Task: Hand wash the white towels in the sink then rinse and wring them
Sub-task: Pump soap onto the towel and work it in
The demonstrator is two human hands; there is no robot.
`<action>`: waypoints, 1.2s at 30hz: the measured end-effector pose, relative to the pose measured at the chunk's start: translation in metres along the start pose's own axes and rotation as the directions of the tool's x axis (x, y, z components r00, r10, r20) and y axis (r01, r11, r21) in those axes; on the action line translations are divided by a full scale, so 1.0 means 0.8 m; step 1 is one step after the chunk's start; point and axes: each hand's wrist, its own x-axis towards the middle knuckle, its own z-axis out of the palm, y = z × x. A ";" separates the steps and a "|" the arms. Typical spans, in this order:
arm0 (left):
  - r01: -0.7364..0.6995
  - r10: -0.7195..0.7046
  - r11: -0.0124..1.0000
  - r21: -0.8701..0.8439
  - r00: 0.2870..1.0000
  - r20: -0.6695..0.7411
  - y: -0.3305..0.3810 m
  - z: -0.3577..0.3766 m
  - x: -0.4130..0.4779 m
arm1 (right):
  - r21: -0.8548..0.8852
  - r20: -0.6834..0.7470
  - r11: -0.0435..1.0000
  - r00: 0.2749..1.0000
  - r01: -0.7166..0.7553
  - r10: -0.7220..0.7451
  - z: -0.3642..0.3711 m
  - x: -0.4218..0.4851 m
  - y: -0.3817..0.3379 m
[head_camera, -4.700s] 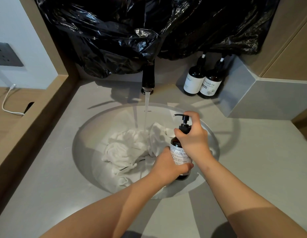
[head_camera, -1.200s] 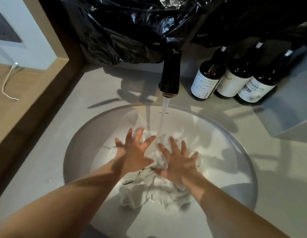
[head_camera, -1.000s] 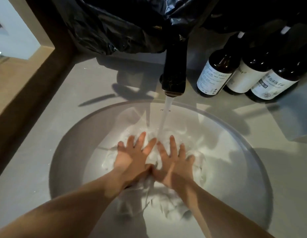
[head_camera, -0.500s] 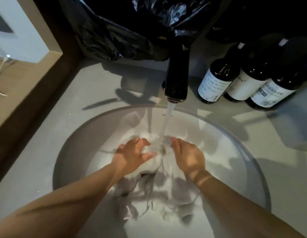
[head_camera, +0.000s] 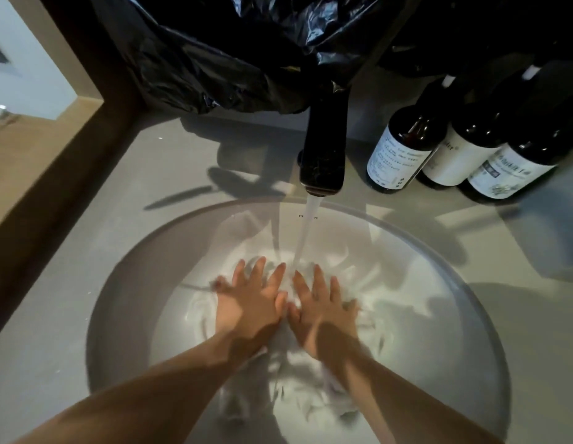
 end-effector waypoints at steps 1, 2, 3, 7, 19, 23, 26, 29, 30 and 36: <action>0.033 -0.033 0.999 -0.006 0.999 0.027 0.003 0.003 0.008 | 0.005 0.010 1.000 1.000 0.000 0.000 -0.001 0.011 -0.002; 0.047 -0.046 0.999 -0.023 0.998 0.034 0.008 0.001 0.013 | 0.007 -0.001 1.000 1.000 0.009 -0.009 -0.005 0.018 -0.004; 0.043 -0.043 0.999 -0.014 0.999 -0.005 0.012 -0.001 0.016 | -0.010 -0.023 0.999 0.999 0.032 -0.032 -0.001 0.027 -0.004; 0.038 -0.038 0.999 -0.001 0.997 -0.068 0.011 0.000 0.028 | 0.057 -0.283 0.991 0.954 0.118 -0.097 -0.001 0.043 0.002; -0.054 0.054 0.998 0.016 0.997 0.047 -0.003 -0.024 -0.018 | 0.158 0.202 0.981 0.969 0.111 -0.143 0.000 0.016 -0.008; -0.054 0.055 0.998 -0.021 0.997 0.052 -0.002 -0.026 -0.027 | 0.054 0.281 0.995 0.955 0.079 -0.091 -0.003 0.008 -0.015; -0.062 0.063 0.998 -0.016 0.995 0.077 -0.004 -0.022 -0.025 | 0.047 0.282 0.998 0.958 0.035 -0.047 0.003 0.014 -0.015; -0.053 0.057 0.997 -0.054 0.996 0.072 -0.007 -0.019 -0.022 | 0.119 0.222 0.992 0.972 0.048 -0.074 0.008 0.014 -0.009; -0.054 0.057 0.996 -0.066 0.997 0.052 -0.008 -0.019 -0.021 | 0.191 0.153 0.980 0.984 0.057 -0.088 0.006 0.010 -0.006; -0.039 -0.101 0.955 -0.295 0.889 -0.447 -0.012 -0.025 -0.007 | 0.473 -0.449 0.831 0.891 0.294 -0.059 -0.032 0.004 0.004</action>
